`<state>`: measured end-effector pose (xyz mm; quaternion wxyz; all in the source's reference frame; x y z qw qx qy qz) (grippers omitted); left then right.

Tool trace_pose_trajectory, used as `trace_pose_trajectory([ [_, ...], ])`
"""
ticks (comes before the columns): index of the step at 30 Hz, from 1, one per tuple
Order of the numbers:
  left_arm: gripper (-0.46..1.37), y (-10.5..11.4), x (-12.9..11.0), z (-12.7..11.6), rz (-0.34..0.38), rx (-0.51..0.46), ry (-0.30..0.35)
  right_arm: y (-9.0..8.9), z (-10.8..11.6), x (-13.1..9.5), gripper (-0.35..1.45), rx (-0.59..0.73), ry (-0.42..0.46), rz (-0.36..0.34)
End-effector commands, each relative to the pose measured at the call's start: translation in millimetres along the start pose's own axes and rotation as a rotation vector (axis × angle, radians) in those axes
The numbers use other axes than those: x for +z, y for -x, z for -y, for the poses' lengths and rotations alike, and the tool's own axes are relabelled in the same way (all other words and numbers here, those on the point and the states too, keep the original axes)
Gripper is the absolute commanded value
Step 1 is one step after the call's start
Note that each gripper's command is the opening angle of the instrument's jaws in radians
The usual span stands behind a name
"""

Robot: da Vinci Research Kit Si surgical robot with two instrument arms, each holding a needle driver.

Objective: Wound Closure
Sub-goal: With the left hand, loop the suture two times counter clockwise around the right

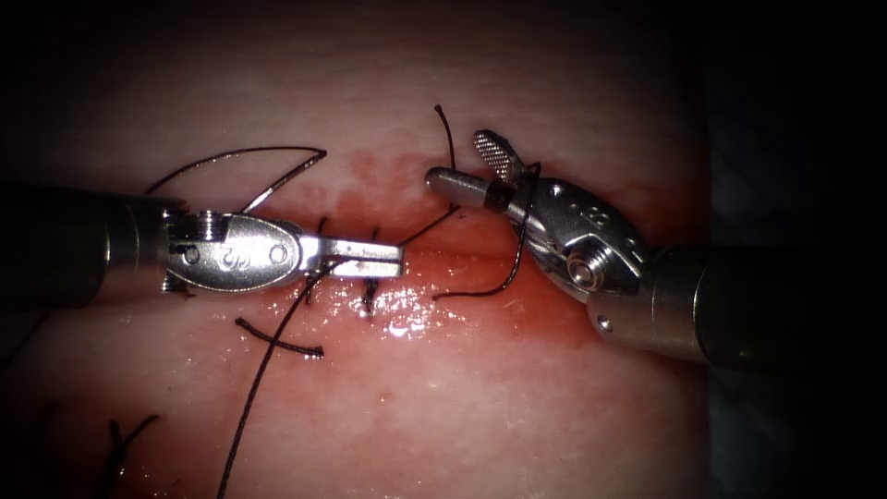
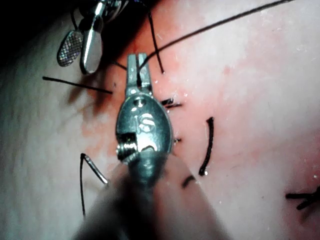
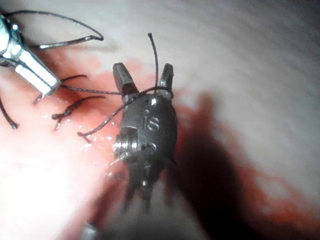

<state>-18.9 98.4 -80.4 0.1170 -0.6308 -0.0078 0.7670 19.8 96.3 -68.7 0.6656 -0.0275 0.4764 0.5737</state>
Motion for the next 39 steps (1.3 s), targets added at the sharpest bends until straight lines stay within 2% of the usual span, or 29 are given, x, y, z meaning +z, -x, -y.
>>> trace_pose_trajectory([
  [1,-0.35,-0.1,0.0,0.0,0.000,0.000,0.003,-0.1,0.0,0.0,1.02,0.001,-0.001,0.001],
  [9,-0.35,-1.3,-0.5,-0.7,0.006,-0.003,0.008,-0.1,0.6,-0.6,1.04,0.000,-0.005,0.003],
  [17,-0.35,-3.8,-1.1,-2.0,0.002,-0.009,0.025,0.0,2.8,-2.0,1.03,-0.005,-0.027,0.028],
  [26,-0.35,-4.6,-1.1,-2.1,0.010,-0.012,0.031,0.0,4.6,-2.4,1.01,-0.019,-0.068,0.041],
  [32,-0.35,-5.4,-1.2,-2.5,0.018,-0.013,0.041,-0.1,5.8,-2.4,0.97,-0.034,-0.122,0.089],
  [36,-0.35,-6.2,-1.1,-2.6,0.013,-0.018,0.049,-0.3,6.2,-2.1,0.63,-0.055,-0.176,0.106],
  [39,-0.35,-7.0,-1.1,-2.4,0.008,-0.023,0.058,-0.4,6.3,-1.8,-0.10,-0.064,-0.217,0.122],
])
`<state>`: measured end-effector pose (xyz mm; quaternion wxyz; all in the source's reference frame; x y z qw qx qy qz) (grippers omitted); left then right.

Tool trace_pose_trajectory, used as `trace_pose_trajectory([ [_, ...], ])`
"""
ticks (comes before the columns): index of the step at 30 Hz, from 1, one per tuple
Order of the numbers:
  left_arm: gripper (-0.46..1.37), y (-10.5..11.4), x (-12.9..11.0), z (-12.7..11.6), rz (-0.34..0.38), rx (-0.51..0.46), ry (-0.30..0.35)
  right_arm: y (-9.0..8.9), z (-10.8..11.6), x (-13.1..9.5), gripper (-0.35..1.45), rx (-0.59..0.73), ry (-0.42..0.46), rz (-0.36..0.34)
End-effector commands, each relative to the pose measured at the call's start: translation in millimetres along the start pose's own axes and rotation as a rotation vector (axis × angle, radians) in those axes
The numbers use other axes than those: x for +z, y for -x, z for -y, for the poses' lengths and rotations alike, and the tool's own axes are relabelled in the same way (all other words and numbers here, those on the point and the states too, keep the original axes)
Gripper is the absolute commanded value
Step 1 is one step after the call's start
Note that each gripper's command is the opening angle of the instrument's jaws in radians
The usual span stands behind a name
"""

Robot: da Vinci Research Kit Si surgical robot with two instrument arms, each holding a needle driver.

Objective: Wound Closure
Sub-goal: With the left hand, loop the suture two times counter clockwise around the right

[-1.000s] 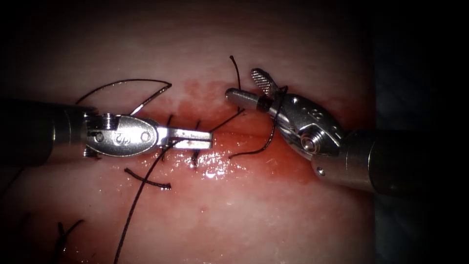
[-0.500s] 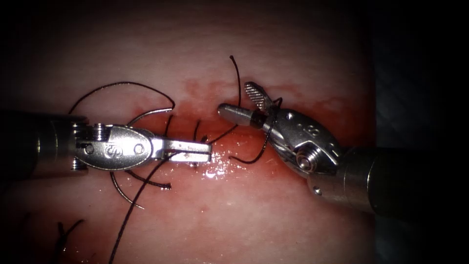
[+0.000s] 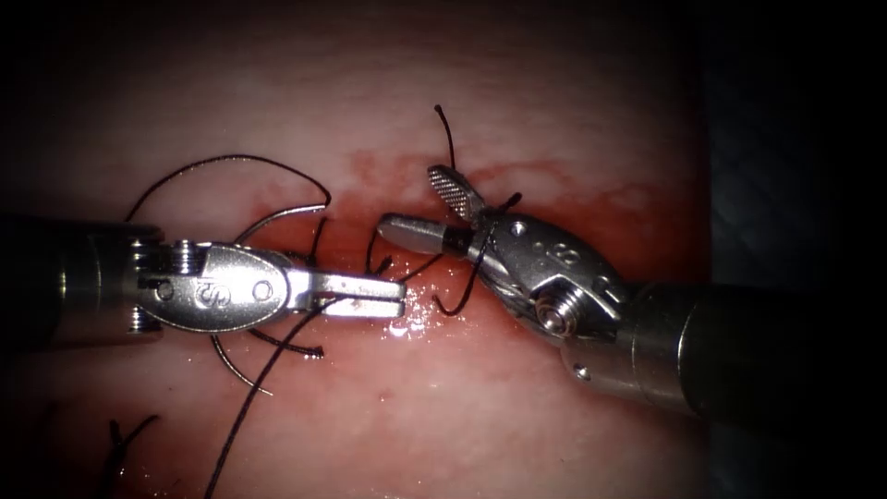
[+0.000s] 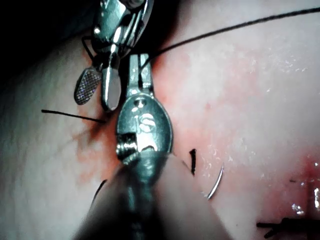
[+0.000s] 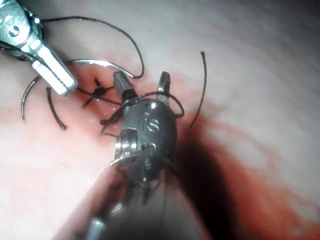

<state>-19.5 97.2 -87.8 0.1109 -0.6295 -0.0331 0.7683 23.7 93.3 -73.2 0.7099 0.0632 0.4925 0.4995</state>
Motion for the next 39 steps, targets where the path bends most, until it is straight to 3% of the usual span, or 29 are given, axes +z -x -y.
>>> trace_pose_trajectory([
  [1,-0.35,-0.2,0.0,0.2,-0.002,-0.003,0.014,-0.1,-0.1,0.1,-0.35,-0.006,-0.023,0.007],
  [11,-0.35,-0.4,0.0,3.2,-0.018,-0.026,0.047,-0.8,0.3,0.9,-0.35,-0.057,-0.259,0.096],
  [21,-0.35,0.8,0.2,5.9,-0.038,-0.039,0.082,-1.2,0.7,1.5,-0.35,-0.105,-0.484,0.125],
  [31,-0.35,1.8,0.7,7.7,-0.048,-0.049,0.098,-1.1,1.3,1.4,-0.35,-0.128,-0.620,0.163],
  [39,-0.35,2.9,0.9,8.5,-0.054,-0.051,0.107,-0.3,1.6,1.3,-0.35,-0.089,-0.734,0.107],
])
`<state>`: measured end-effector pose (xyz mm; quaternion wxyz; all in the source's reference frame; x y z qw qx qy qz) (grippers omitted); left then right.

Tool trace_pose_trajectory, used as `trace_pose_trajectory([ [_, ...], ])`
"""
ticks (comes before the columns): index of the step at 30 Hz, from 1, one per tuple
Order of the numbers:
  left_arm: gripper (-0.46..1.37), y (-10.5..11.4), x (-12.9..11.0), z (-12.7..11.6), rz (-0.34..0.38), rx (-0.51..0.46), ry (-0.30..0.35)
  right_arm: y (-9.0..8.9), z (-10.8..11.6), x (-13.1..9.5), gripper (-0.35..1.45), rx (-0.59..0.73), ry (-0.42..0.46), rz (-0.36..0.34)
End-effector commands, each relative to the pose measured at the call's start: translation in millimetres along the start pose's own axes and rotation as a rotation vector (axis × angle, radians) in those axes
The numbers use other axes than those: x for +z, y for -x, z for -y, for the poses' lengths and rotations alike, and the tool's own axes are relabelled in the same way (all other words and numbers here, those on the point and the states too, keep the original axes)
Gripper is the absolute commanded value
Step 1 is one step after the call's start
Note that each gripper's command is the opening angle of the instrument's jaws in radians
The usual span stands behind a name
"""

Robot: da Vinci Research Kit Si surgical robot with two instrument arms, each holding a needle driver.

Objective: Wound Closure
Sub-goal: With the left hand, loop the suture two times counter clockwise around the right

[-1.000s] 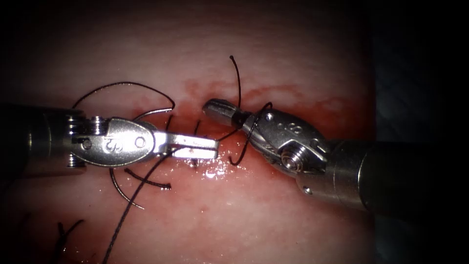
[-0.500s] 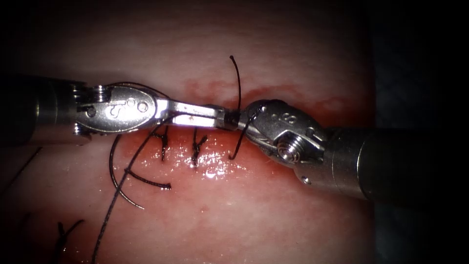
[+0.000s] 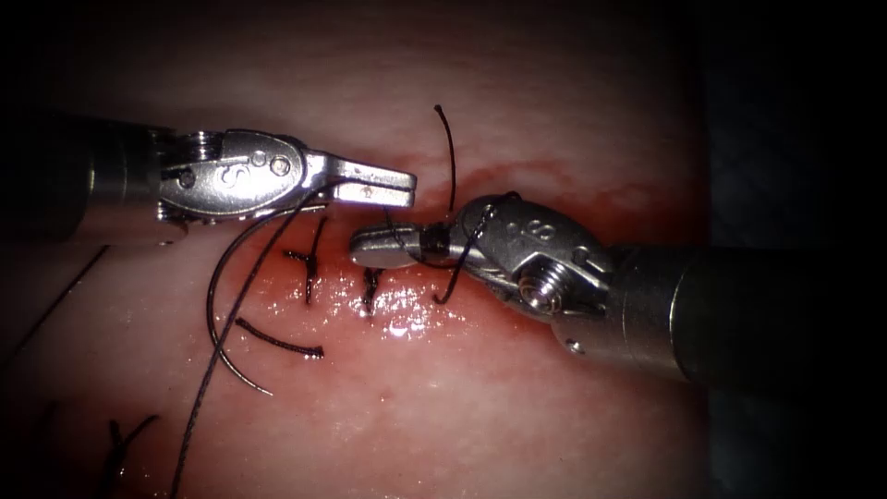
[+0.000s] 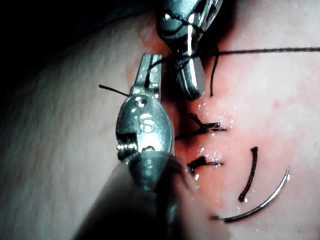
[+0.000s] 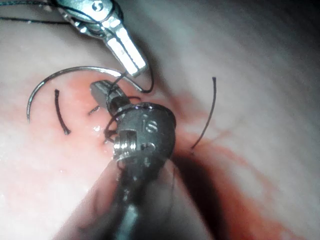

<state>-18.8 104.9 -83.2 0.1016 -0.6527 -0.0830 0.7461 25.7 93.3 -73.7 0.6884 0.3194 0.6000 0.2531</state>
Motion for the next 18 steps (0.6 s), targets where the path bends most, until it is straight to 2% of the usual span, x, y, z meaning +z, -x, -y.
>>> trace_pose_trajectory([
  [1,-0.35,0.2,0.0,0.1,-0.004,0.001,0.011,0.1,0.0,0.1,-0.35,-0.001,-0.005,-0.020],
  [10,-0.35,3.2,0.6,1.3,-0.035,0.015,0.015,-0.4,0.3,-0.2,-0.35,0.011,-0.027,-0.166],
  [16,-0.35,4.2,0.7,1.1,-0.045,0.024,0.011,-1.0,0.3,-0.3,-0.35,0.038,-0.041,-0.335],
  [17,-0.35,4.3,0.7,1.0,-0.045,0.025,0.011,-1.0,0.3,-0.3,-0.35,0.045,-0.038,-0.342],
  [18,-0.35,4.3,0.7,0.7,-0.048,0.027,0.009,-1.2,0.2,-0.4,-0.35,0.059,-0.026,-0.390],
])
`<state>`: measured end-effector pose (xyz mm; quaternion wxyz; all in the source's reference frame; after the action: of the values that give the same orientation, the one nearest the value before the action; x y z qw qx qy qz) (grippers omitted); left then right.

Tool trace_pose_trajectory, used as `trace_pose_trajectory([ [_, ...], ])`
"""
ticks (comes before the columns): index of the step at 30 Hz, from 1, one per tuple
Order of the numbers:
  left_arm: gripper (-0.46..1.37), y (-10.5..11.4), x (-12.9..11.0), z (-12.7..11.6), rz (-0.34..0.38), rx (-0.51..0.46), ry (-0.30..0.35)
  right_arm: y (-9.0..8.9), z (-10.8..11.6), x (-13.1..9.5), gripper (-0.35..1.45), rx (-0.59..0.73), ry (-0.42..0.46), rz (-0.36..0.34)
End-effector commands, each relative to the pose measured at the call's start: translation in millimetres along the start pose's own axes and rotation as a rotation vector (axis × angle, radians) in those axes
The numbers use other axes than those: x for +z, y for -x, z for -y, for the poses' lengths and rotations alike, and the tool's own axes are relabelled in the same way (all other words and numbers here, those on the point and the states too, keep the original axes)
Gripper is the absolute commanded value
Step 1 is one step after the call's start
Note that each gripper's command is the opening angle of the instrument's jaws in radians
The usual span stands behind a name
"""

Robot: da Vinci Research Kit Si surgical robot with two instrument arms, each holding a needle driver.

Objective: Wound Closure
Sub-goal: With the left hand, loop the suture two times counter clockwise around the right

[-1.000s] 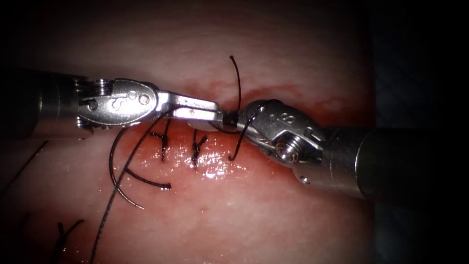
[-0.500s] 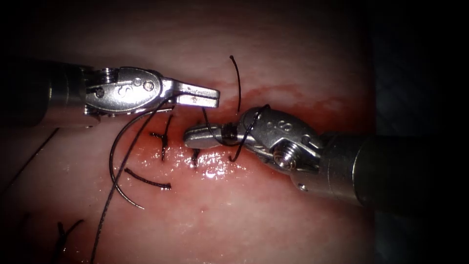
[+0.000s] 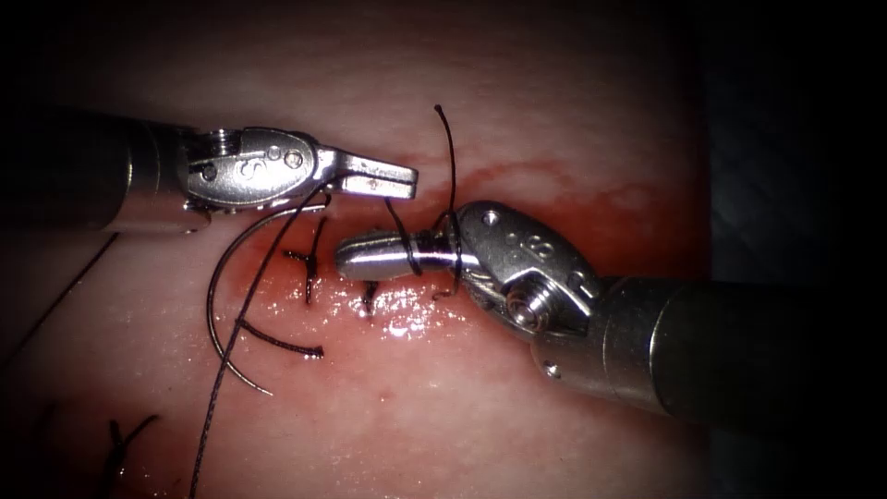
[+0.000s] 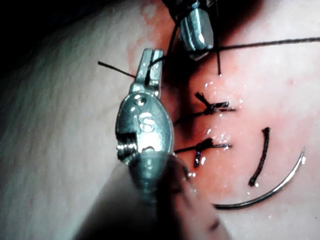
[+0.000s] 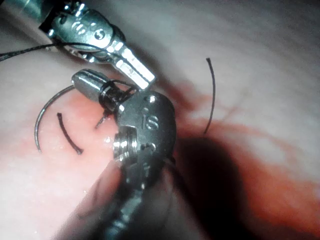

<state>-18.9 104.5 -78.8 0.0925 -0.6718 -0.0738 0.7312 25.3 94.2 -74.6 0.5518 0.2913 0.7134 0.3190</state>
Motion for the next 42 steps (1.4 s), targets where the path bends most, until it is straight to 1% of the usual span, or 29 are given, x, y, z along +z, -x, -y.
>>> trace_pose_trajectory([
  [1,-0.35,0.0,0.0,-0.2,-0.002,0.002,0.002,0.0,0.1,0.2,-0.35,0.006,0.009,-0.027],
  [4,-0.35,0.3,-0.1,-1.1,-0.007,0.008,-0.002,-0.4,-0.3,0.2,-0.35,0.037,0.043,-0.091],
  [7,-0.35,0.4,-0.1,-2.2,-0.011,0.015,-0.004,-0.4,-0.7,0.1,-0.35,0.060,0.100,-0.116],
  [10,-0.35,0.3,-0.1,-3.7,-0.014,0.022,-0.019,0.0,-1.3,-0.2,-0.35,0.094,0.167,-0.147],
  [16,-0.35,-0.6,-0.3,-5.2,-0.029,0.040,-0.072,0.7,-2.1,-1.4,-0.35,0.144,0.290,-0.159],
  [19,-0.35,-0.8,-0.2,-5.8,-0.005,0.065,-0.113,0.6,-2.2,-1.9,-0.35,0.148,0.366,-0.147],
  [20,-0.35,-0.7,0.0,-6.4,0.012,0.078,-0.139,0.6,-2.2,-2.1,-0.35,0.151,0.423,-0.140],
  [21,-0.35,-0.7,0.0,-6.5,0.015,0.085,-0.143,0.6,-2.2,-2.1,-0.35,0.154,0.442,-0.139],
  [23,-0.35,-0.6,0.4,-7.1,0.040,0.099,-0.185,0.5,-2.1,-2.3,-0.35,0.153,0.495,-0.136],
  [29,-0.35,-0.4,1.5,-8.1,0.127,0.117,-0.253,0.3,-1.9,-2.1,-0.35,0.187,0.665,-0.114],
  [30,-0.35,-0.4,1.6,-8.1,0.140,0.123,-0.265,0.1,-1.8,-2.1,-0.29,0.193,0.688,-0.115],
  [32,-0.35,-0.3,1.9,-8.4,0.172,0.130,-0.295,-0.2,-1.6,-2.0,-0.05,0.205,0.745,-0.123],
  [36,-0.35,-0.2,1.9,-8.8,0.212,0.143,-0.339,-0.6,-1.3,-1.9,0.28,0.208,0.814,-0.123],
  [37,-0.35,-0.2,1.8,-8.9,0.237,0.155,-0.359,-0.6,-1.2,-1.9,0.51,0.210,0.829,-0.119],
  [39,-0.35,-0.2,1.7,-9.2,0.262,0.167,-0.379,-0.5,-1.2,-1.8,0.63,0.214,0.842,-0.103],
  [40,-0.35,-0.2,1.7,-9.2,0.266,0.167,-0.380,-0.4,-1.2,-1.8,0.65,0.215,0.846,-0.102],
  [41,-0.35,-0.2,1.7,-9.4,0.277,0.173,-0.392,-0.2,-1.1,-1.9,0.71,0.225,0.857,-0.085],
  [42,-0.35,-0.2,1.6,-9.5,0.284,0.178,-0.395,0.0,-1.0,-1.9,0.71,0.222,0.861,-0.069],
])
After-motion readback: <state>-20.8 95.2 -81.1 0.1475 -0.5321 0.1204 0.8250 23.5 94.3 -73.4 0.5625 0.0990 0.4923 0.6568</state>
